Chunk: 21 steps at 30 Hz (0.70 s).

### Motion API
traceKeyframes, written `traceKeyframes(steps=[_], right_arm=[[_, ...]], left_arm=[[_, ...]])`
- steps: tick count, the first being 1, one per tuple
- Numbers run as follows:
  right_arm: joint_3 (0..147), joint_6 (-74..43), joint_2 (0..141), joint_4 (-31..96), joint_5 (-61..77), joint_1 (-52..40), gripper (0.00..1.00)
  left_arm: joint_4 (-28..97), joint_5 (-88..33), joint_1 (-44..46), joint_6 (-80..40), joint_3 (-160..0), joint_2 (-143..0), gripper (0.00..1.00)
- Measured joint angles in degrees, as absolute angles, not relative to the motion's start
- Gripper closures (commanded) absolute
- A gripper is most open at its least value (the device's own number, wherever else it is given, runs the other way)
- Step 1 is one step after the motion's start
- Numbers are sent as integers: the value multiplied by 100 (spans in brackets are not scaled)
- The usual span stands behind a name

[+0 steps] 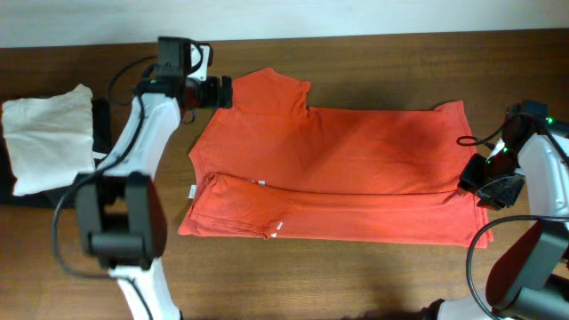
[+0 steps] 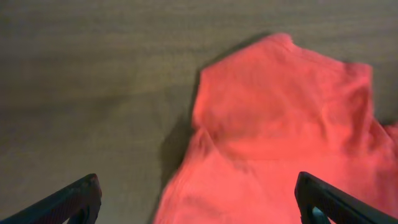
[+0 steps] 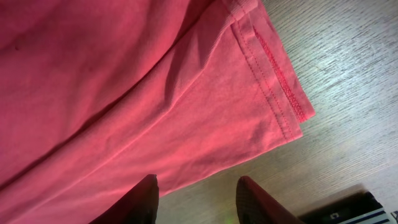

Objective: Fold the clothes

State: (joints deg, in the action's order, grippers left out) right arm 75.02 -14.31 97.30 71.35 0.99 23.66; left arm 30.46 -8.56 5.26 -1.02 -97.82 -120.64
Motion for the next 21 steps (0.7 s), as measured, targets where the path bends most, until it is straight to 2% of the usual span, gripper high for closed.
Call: traceKeyframes(steps=[8, 11, 14, 15, 17, 19, 21], right_arm=[[7507, -1415, 9730, 7181, 121, 2366, 56], [7507, -1411, 9730, 7212, 123, 2366, 56], [7507, -1404, 9730, 7264, 123, 2366, 56], [7507, -1400, 9730, 7279, 126, 2366, 56], [7507, -1391, 9730, 7293, 123, 2366, 55], [7507, -1378, 9730, 7312, 123, 2366, 55], [7507, -1372, 9730, 7310, 123, 2366, 55]], left_arm=[[2403, -1315, 550, -84, -10678, -13478, 2], [2102, -1367, 626, -86, -10683, -13751, 16], [1988, -1391, 744, -47, -10685, -13893, 26], [1964, -1398, 797, -12, -10694, -13913, 31], [1981, -1420, 884, -21, -10696, -13924, 52], [2008, -1439, 963, 10, -10735, -13970, 87], [2023, -1444, 1009, 5, -10774, -14016, 99]])
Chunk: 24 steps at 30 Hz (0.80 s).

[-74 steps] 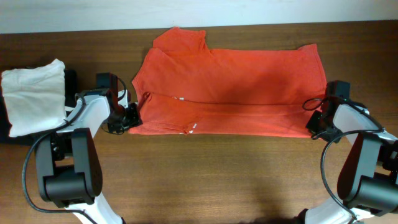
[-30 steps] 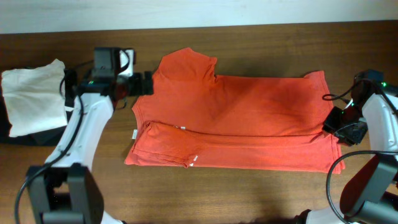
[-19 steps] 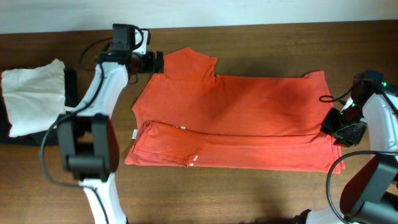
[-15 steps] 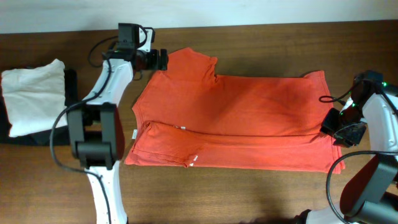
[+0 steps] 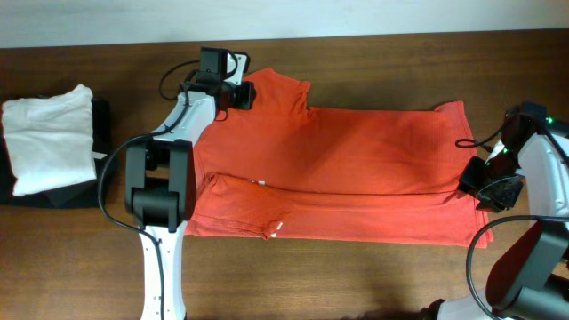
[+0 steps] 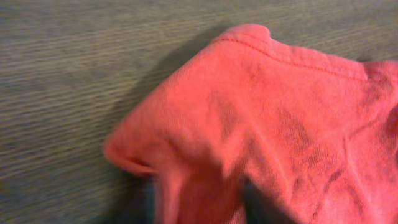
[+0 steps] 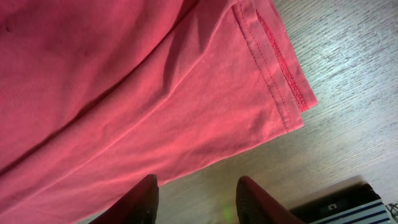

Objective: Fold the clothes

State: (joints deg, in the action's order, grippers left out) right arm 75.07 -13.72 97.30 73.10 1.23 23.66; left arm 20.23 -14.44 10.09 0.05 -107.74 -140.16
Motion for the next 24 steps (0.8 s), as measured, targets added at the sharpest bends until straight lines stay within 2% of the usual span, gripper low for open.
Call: traceKeyframes(steps=[3, 8, 17, 20, 24], right_arm=[[7507, -1367, 9730, 7295, 126, 2366, 54], [7509, -1354, 9730, 6838, 198, 2366, 44], [7526, -1264, 9856, 4154, 600, 2331, 41], [7544, -1157, 10186, 3264, 620, 2235, 37], [7550, -1046, 10757, 1986, 661, 2051, 36]], left_arm=[[2067, -1461, 1004, -5, -10792, -14038, 100], [2554, -1496, 888, -403, -10967, -14040, 100], [3562, -1929, 489, -869, -11076, -13828, 100], [3719, -1977, 480, -893, -11078, -13600, 100], [3975, -2021, 499, -908, -11091, -13469, 100]])
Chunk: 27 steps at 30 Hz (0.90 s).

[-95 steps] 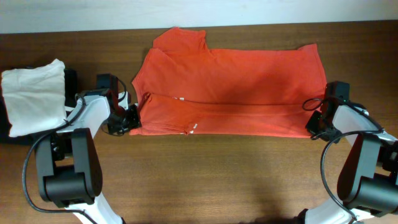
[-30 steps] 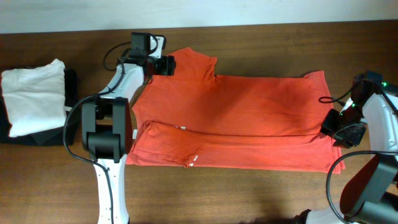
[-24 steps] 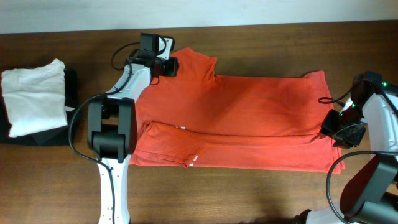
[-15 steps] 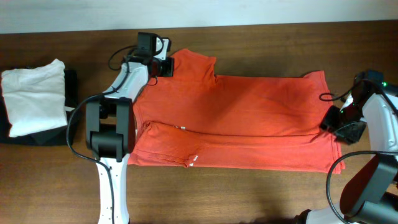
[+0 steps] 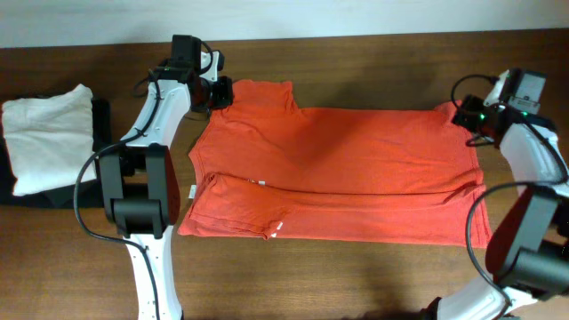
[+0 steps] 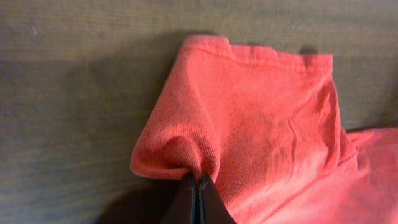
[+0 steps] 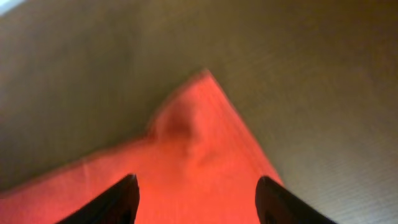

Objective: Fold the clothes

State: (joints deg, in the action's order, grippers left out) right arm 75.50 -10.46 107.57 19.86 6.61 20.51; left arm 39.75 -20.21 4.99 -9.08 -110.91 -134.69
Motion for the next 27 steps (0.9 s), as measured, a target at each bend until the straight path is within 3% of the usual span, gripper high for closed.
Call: traceKeyframes(steps=[15, 17, 19, 20, 27], right_arm=[[7566, -1009, 12567, -696, 676, 1957, 31], [7566, -1007, 12606, -790, 652, 1935, 42], [7575, -1002, 12632, -810, 567, 1885, 81], [7585, -978, 12650, -803, 539, 1857, 94], [7758, -1004, 12643, -224, 357, 1750, 96]], left_arm=[[4248, -1994, 513, -910, -11091, -13467, 100], [4246, -1994, 513, -910, -11091, -13467, 100], [4250, -1994, 513, -910, -11091, -13467, 100], [4250, -1994, 513, -910, -11091, -13467, 100], [4248, -1994, 513, -910, -11091, -13467, 100]])
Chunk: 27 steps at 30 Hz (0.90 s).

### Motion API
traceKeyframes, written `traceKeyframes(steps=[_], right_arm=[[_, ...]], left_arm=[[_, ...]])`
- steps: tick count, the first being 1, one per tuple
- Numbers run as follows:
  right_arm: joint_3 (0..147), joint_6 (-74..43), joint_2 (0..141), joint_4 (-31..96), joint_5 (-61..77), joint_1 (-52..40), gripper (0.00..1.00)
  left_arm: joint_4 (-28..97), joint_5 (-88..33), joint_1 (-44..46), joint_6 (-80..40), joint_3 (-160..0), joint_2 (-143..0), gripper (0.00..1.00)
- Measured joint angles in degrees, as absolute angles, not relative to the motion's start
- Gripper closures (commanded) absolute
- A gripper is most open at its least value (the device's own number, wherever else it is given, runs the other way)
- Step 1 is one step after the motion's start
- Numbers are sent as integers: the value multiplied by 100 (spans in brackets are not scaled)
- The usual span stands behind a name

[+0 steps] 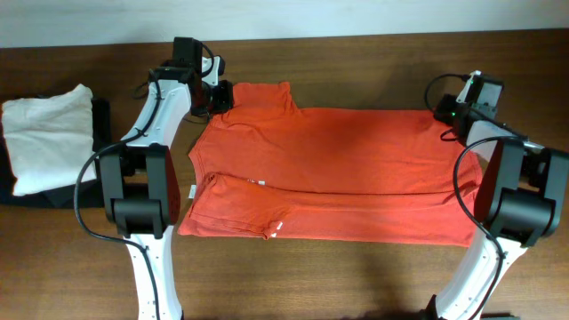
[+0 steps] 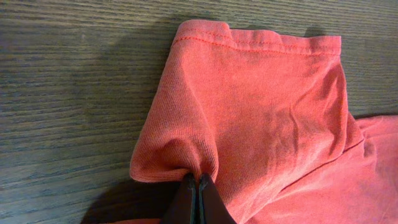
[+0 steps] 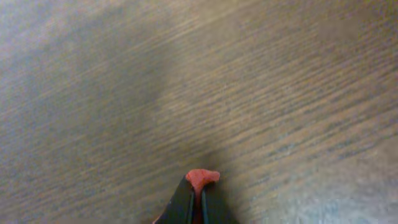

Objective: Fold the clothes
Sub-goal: 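Fold the top edge down toward the hem with both grippers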

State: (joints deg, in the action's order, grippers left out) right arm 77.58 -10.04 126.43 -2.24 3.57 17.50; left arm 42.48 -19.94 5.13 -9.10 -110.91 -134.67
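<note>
An orange T-shirt (image 1: 338, 169) lies spread on the wooden table, its near long edge folded over in a strip along the front. My left gripper (image 1: 220, 96) is shut on the far left sleeve (image 2: 249, 118), pinching a fold of cloth at the sleeve's edge (image 2: 194, 177). My right gripper (image 1: 450, 116) is shut on the shirt's far right corner, a small tip of orange cloth (image 3: 200, 177) poking out between its fingers (image 3: 183, 199).
A folded white garment (image 1: 44, 133) lies on a dark item at the table's left end. Bare wood (image 1: 373, 53) runs behind the shirt and along the front edge (image 1: 356, 276).
My right gripper was open over the shirt's far right corner; now it is shut on that corner's tip. My left gripper still pinches the far left sleeve, barely moved.
My left gripper was open beside the far left sleeve and my right open at the near right hem. Then the left was low on the sleeve. Then the left was shut on the sleeve and the right hung over the far right corner, which it now grips.
</note>
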Motion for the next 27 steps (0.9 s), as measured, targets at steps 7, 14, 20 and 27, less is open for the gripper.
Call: traceKeyframes(steps=[7, 14, 20, 27], right_arm=[[7642, -1007, 11992, 1345, 325, 1826, 96], [7612, -1002, 10320, 3369, 283, 1861, 96], [7616, -1002, 9926, 4762, -49, 1865, 96], [7612, -1002, 9926, 5575, -1236, 1865, 96]], left_arm=[[4211, -1994, 513, -904, -11135, -13434, 100], [5655, -1837, 519, -729, -11203, -12387, 100], [7240, -1721, 523, -517, -11349, -11721, 100], [8600, -1291, 523, -386, -11336, -11732, 100]])
